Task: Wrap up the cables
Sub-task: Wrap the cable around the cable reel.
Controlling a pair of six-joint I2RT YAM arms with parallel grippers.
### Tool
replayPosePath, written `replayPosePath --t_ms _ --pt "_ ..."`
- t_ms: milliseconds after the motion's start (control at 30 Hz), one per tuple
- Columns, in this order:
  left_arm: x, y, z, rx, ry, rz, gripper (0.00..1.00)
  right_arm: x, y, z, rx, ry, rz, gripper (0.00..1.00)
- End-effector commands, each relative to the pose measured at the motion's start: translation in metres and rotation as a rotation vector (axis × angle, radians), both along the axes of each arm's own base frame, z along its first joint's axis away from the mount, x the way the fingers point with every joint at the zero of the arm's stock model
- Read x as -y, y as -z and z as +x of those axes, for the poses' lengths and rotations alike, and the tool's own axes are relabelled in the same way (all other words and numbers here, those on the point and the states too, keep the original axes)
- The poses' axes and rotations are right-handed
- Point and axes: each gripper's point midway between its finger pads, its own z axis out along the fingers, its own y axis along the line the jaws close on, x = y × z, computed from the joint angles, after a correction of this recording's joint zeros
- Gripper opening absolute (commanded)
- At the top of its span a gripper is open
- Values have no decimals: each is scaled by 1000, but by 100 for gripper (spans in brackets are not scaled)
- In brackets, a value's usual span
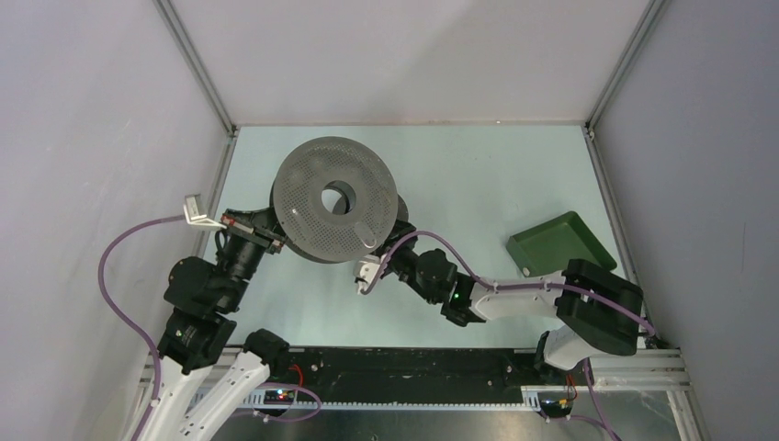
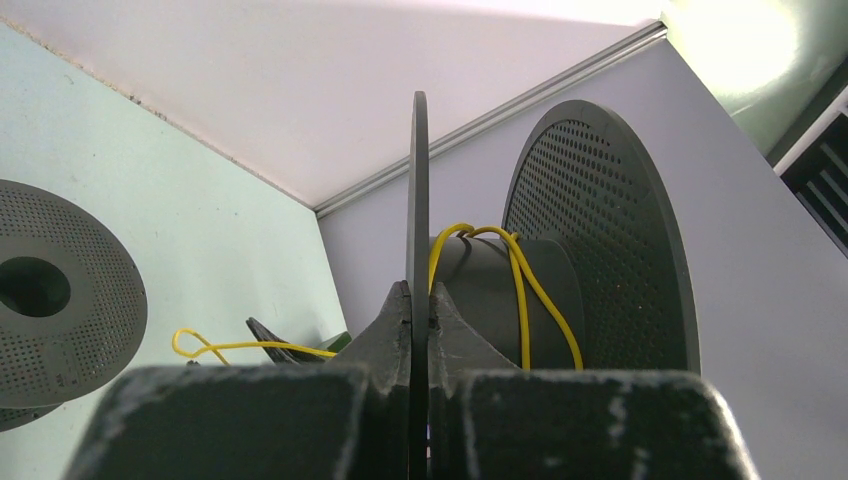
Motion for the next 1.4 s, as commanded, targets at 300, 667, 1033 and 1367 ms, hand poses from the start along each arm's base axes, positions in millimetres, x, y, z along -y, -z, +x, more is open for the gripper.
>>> replayPosePath --t_ms 300,667,1033,1367 --pt "-7 -24 -2 60 -17 -94 0 10 13 27 -60 58 -33 26" --pt "-10 -14 9 83 -79 37 0 -1 26 -24 -186 -99 -91 0" --pt "-12 34 47 139 -182 605 0 -24 -36 -134 -254 -456 -78 0" --pt "9 83 56 153 -50 1002 0 -19 -154 -137 -236 -598 180 0"
